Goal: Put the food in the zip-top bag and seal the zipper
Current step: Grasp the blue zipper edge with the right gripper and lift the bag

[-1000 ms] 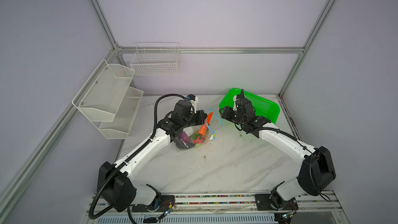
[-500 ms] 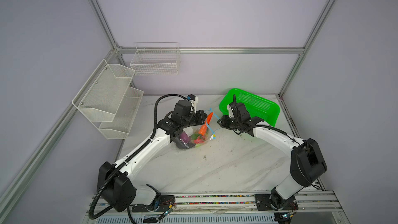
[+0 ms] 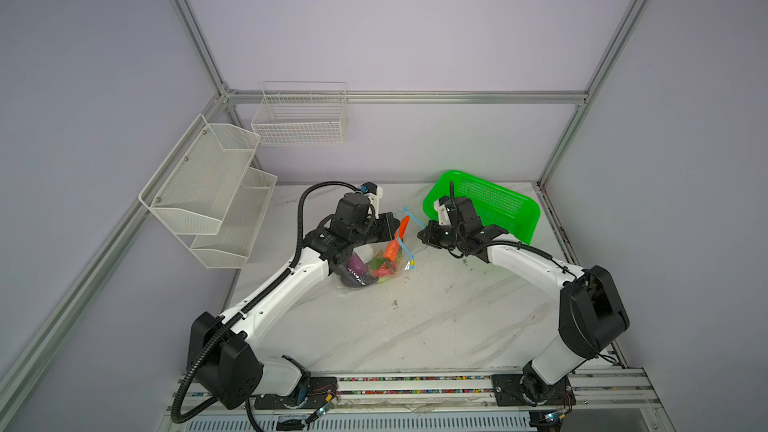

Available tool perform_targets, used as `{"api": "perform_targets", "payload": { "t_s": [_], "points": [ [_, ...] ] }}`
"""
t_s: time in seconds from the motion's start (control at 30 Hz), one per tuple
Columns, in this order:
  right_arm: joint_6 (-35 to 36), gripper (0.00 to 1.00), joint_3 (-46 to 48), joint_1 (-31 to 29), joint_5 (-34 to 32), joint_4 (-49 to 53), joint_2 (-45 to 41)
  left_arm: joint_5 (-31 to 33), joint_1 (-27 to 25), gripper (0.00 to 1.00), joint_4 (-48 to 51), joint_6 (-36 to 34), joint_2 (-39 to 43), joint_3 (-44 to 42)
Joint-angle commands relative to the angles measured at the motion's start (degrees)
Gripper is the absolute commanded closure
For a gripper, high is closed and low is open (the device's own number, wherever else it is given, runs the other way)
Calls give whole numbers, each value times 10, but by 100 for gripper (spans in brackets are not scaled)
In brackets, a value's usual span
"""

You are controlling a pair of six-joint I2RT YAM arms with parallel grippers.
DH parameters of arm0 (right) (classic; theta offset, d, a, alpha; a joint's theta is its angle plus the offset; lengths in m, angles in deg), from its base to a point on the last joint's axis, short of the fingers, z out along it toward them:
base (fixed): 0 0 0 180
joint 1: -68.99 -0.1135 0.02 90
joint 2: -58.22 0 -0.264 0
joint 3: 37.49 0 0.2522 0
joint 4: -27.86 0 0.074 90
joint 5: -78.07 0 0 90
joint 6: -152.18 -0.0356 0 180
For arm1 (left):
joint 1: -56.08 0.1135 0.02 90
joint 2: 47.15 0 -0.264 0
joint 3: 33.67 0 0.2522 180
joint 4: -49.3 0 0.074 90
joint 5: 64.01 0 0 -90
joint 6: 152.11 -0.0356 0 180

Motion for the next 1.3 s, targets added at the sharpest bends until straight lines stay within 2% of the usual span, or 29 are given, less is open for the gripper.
{"api": "perform_targets", "payload": {
  "t_s": [0.0,0.33,0.6,0.8,0.9,1.1,1.27],
  "points": [
    [2,100,-48,-6,2,-13,-22,3,5,100,-5,-17,14,45],
    [44,100,-217,-50,-32,16,33,64,10,100,6,-29,60,61],
    [94,100,-355,-70,-37,71,93,159,13,100,-6,-19,123,54],
    [106,100,-407,-79,-39,79,102,105,12,100,-31,-6,128,34],
    [123,100,-413,-81,-11,56,94,97,9,100,-33,0,133,23],
    [150,100,-441,-90,42,42,109,106,-4,100,-40,5,169,-2],
    [171,100,-450,-100,99,26,126,120,-13,100,-60,42,218,-75]
  ]
}}
